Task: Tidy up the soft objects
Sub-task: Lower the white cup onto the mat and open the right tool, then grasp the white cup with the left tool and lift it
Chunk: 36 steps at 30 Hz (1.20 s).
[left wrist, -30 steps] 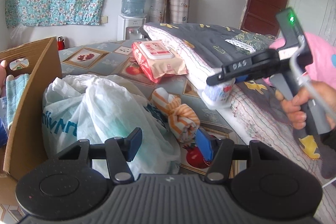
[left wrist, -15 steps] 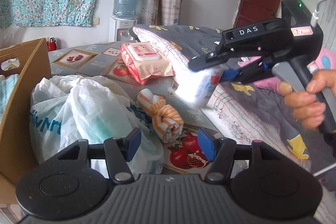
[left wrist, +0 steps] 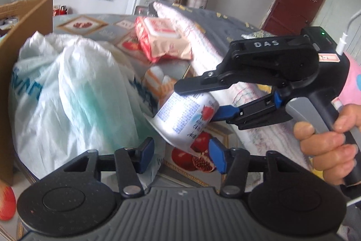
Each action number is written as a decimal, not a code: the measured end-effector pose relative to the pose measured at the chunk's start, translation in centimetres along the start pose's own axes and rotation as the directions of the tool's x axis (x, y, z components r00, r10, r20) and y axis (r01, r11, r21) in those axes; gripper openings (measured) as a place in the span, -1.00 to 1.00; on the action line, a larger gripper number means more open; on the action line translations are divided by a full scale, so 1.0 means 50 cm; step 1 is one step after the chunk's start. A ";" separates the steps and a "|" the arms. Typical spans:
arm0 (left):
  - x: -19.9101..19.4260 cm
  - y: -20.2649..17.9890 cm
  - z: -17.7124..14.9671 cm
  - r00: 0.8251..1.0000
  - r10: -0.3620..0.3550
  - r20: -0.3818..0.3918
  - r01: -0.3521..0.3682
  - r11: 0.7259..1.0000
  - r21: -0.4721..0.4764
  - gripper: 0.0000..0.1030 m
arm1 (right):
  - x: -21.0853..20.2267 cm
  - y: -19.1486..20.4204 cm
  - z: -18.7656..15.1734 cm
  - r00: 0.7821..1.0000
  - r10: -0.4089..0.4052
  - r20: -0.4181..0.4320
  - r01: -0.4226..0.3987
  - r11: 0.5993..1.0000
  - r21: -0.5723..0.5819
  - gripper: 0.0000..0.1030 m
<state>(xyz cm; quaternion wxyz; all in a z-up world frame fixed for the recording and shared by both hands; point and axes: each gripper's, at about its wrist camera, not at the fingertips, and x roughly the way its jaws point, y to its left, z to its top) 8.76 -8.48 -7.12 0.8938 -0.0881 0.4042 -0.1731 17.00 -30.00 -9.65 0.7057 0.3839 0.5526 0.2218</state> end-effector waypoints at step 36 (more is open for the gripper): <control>0.085 -0.086 0.001 0.995 0.094 -0.042 -0.083 0.973 0.214 0.17 | -0.089 -0.027 -0.035 0.992 -0.105 0.066 0.110 0.991 -0.081 0.16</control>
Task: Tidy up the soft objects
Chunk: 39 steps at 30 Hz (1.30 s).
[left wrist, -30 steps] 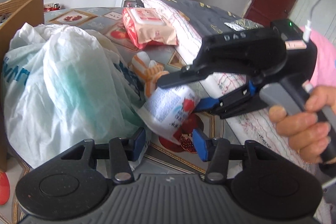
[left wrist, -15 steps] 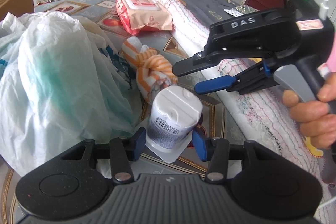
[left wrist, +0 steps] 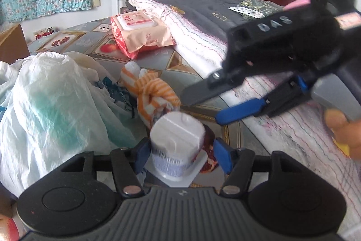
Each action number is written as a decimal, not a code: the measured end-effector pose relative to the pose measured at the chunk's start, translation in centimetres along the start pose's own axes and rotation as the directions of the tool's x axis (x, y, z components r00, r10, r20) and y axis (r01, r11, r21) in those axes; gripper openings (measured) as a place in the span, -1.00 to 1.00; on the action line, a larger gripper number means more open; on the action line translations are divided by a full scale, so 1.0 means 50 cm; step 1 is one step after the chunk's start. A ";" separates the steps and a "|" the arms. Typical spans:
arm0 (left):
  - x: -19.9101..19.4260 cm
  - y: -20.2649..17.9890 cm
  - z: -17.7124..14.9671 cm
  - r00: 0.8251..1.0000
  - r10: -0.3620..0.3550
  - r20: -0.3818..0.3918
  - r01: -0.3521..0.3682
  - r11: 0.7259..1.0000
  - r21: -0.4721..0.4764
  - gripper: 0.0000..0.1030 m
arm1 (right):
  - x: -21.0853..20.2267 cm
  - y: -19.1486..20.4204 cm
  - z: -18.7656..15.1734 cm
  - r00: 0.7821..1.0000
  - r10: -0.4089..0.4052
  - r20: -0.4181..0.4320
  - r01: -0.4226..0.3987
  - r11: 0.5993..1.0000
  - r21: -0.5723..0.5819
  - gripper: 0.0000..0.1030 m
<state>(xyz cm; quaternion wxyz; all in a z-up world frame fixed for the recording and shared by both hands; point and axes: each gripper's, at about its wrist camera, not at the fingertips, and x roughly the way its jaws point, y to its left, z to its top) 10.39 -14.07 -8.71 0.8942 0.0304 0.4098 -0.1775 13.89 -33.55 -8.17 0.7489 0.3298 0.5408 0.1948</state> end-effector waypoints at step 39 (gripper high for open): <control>-0.356 0.329 -0.002 0.837 -0.230 0.497 0.524 0.598 -0.606 0.00 | 0.100 0.204 -0.087 0.623 0.777 0.094 -0.767 0.583 0.267 0.73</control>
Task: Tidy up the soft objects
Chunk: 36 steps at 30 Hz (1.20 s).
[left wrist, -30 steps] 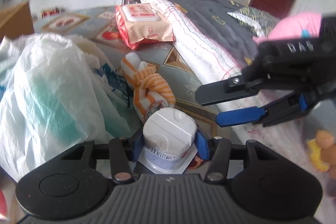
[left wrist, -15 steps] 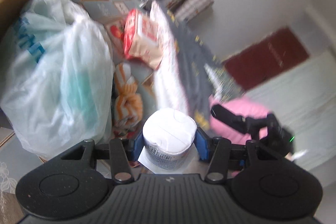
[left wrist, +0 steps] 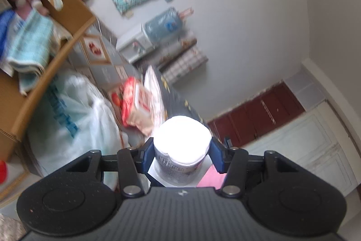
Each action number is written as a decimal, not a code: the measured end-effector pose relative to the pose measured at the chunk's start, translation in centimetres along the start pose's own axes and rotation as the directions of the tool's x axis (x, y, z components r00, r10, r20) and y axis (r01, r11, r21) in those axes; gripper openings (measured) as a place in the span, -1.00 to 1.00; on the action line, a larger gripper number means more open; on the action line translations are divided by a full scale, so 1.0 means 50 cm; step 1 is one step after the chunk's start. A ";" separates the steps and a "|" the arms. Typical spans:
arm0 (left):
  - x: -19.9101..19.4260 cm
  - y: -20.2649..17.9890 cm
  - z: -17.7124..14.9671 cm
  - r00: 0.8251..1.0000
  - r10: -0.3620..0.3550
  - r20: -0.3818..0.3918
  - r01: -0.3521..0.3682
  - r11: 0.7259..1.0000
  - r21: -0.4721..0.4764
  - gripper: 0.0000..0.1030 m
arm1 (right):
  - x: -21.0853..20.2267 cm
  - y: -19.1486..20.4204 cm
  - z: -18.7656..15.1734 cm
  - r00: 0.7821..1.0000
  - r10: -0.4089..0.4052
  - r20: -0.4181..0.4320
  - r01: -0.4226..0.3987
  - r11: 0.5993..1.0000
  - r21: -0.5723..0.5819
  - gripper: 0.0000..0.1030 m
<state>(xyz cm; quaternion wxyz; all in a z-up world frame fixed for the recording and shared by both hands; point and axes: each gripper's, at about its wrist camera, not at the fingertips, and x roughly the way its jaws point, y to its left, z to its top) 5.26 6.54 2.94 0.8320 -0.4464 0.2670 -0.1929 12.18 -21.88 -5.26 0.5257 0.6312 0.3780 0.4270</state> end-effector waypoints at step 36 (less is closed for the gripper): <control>-0.248 0.184 0.157 0.921 0.279 0.270 -0.302 0.952 0.044 0.04 | 0.554 -0.018 0.024 0.825 -0.537 -0.178 0.417 0.790 -0.449 0.45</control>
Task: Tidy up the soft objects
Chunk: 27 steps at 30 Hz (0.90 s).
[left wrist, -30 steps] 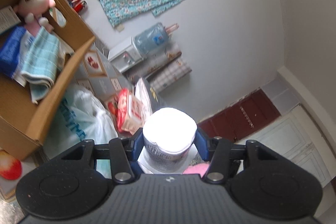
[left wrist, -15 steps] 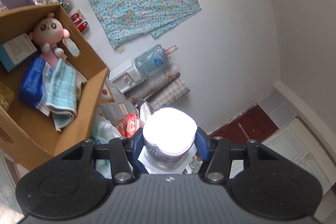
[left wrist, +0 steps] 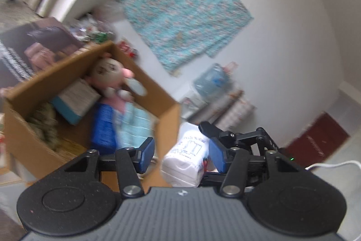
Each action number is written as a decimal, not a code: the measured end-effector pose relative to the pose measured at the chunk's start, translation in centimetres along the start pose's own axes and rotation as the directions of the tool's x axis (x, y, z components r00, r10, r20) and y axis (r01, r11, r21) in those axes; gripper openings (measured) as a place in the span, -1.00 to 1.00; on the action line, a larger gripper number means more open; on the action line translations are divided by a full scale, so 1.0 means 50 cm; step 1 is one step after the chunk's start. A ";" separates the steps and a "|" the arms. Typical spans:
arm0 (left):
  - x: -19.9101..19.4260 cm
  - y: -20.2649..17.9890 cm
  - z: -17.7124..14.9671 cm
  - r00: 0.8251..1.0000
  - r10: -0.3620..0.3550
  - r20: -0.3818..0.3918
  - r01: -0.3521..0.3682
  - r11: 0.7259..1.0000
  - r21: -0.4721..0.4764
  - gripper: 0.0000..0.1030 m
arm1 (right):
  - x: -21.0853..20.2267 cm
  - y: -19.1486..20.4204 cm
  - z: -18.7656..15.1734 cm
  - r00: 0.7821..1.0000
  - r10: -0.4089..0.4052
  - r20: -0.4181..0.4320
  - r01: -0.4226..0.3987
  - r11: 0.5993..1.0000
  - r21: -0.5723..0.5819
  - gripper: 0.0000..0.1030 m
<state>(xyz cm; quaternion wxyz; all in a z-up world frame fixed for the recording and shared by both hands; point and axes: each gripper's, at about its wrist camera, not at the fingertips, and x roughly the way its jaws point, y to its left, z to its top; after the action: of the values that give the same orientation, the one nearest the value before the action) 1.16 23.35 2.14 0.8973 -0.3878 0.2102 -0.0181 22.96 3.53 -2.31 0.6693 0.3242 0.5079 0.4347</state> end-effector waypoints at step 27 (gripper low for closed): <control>-0.081 0.107 0.072 0.954 0.262 0.143 -0.259 0.965 -0.039 0.03 | 0.347 0.114 0.036 0.761 -0.641 -0.099 0.421 0.604 -0.677 0.43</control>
<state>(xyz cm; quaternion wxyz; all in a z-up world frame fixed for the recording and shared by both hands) -1.82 30.33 2.05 0.9010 -0.3657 0.1930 0.1312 25.11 21.71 -3.73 0.7403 -0.1603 0.5154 0.4009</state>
